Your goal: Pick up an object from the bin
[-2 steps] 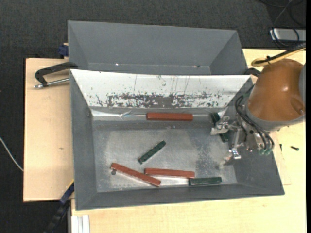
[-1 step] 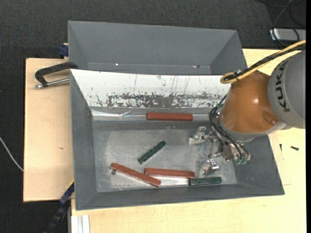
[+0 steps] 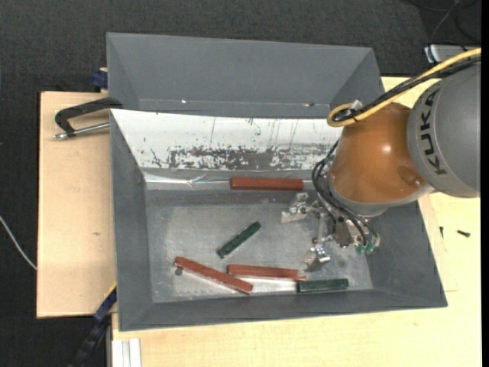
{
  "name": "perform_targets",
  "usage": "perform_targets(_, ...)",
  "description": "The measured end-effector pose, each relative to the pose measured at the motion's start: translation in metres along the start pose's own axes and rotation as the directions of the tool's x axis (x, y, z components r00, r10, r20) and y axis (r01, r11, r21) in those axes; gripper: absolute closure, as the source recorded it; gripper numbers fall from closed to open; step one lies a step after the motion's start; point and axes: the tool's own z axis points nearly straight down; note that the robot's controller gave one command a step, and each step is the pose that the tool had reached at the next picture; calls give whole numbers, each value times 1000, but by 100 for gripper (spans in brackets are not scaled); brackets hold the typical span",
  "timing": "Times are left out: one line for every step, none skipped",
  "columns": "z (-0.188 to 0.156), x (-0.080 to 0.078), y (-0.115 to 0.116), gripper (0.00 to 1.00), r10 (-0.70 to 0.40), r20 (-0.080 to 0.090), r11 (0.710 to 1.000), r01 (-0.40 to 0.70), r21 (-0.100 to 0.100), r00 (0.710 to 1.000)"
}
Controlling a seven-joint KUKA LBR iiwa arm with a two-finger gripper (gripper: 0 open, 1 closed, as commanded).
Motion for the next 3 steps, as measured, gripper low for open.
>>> perform_targets(-8,-2,13,0,-30,8,1000,30,1,1000)
perform_targets(26,-9,22,0,132,0,991,-132,0,991)
perform_targets(54,-60,49,100,174,-22,985,-173,10,985)
